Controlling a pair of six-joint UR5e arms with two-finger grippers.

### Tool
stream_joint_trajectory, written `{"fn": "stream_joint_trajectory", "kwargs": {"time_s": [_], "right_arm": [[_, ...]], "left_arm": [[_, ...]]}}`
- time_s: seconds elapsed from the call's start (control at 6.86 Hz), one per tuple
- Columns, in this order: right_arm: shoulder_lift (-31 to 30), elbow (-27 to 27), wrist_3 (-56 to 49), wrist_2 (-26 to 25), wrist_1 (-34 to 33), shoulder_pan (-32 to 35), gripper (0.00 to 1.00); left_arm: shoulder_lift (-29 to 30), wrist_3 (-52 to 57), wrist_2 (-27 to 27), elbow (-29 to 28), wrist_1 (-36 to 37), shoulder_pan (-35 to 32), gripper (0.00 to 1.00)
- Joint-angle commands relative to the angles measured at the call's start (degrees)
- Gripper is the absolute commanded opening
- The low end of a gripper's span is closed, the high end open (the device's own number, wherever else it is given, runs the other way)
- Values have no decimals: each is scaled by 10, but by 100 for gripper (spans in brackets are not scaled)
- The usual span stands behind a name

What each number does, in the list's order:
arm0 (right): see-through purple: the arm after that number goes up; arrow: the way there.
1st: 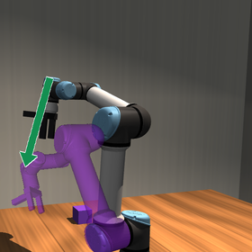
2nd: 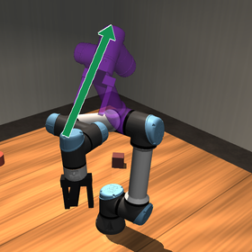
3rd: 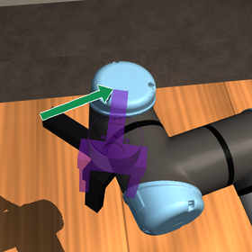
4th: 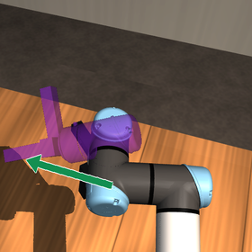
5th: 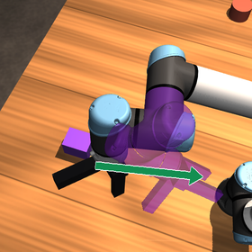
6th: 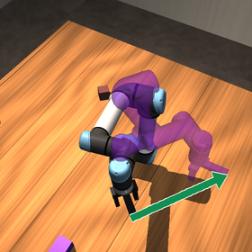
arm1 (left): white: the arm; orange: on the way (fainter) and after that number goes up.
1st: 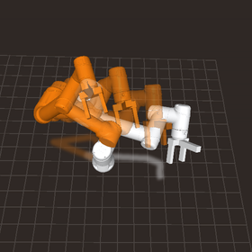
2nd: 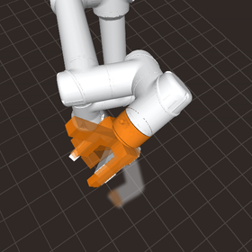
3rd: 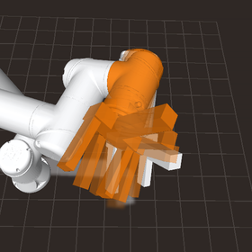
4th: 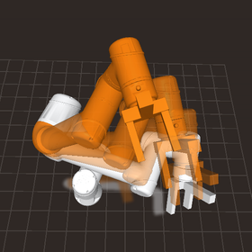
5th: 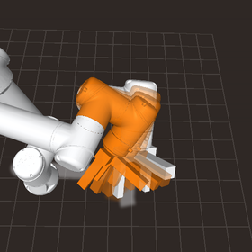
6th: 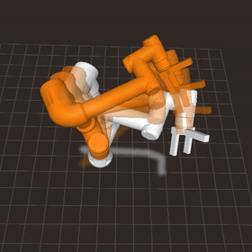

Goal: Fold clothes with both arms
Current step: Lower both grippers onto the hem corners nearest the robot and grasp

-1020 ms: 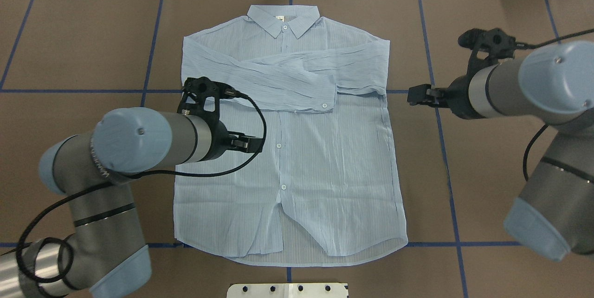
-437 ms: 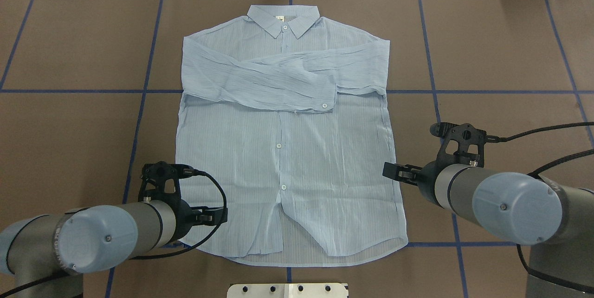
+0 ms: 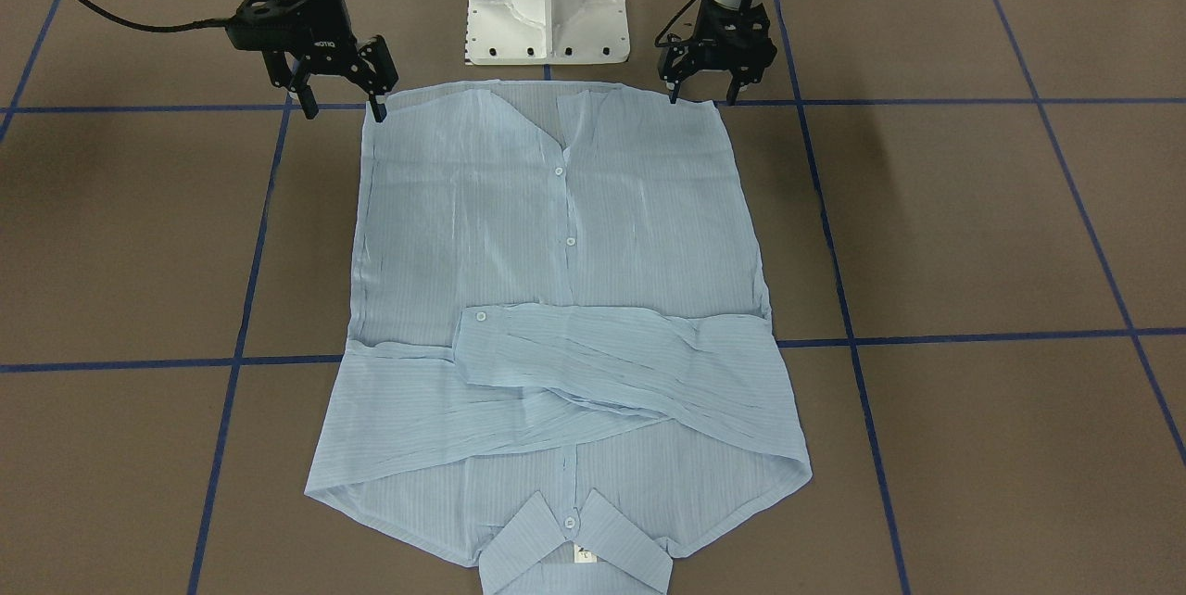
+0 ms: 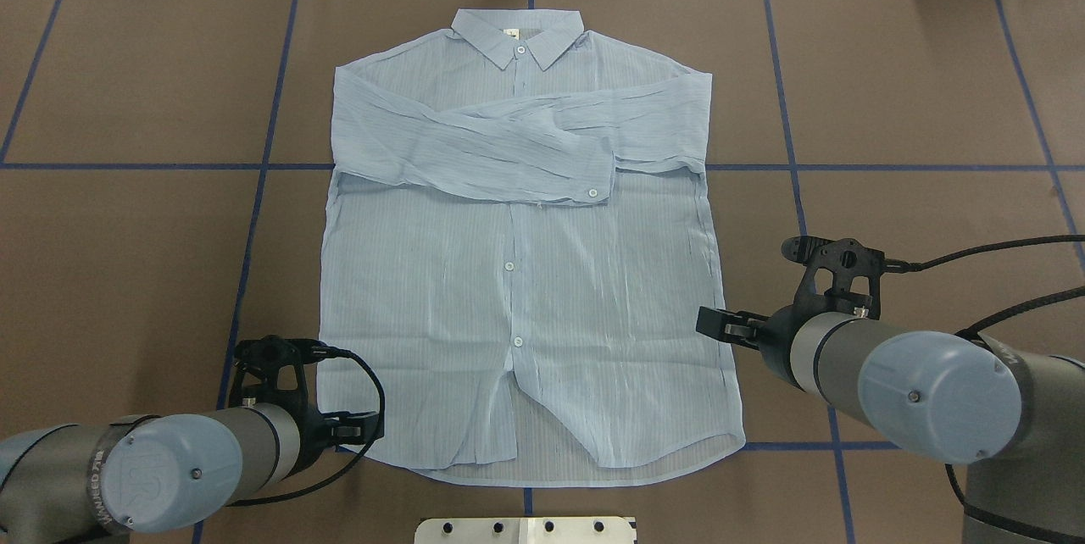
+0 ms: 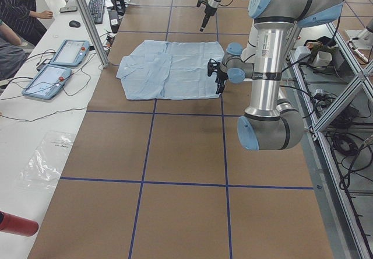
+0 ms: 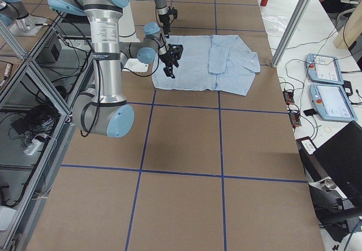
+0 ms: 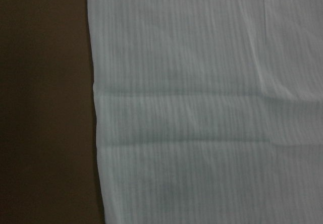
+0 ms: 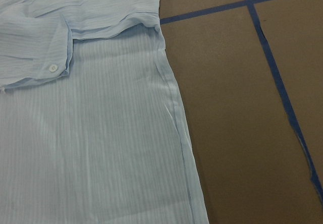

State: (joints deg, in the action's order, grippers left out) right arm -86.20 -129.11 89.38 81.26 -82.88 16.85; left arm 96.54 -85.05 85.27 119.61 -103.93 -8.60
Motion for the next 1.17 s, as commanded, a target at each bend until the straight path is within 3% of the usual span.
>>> {"fn": "stream_joint_trajectory", "kwargs": {"time_s": [0.0,0.29,0.58,1.02], "right_arm": [[1,0,3,-1,0,-3,100],[0,0,3,-8,0,-8,100],[0,0,3,-10,0,-11,100],[0,0,4,-12,0,-16,100]], "left_arm": [[-1,-4,0,-3,19,3,68],[-3,-4,0,-5,19,3,53],[-3,-4,1,-6,25,3,44],[2,-4,1,-6,45,7,16]]}}
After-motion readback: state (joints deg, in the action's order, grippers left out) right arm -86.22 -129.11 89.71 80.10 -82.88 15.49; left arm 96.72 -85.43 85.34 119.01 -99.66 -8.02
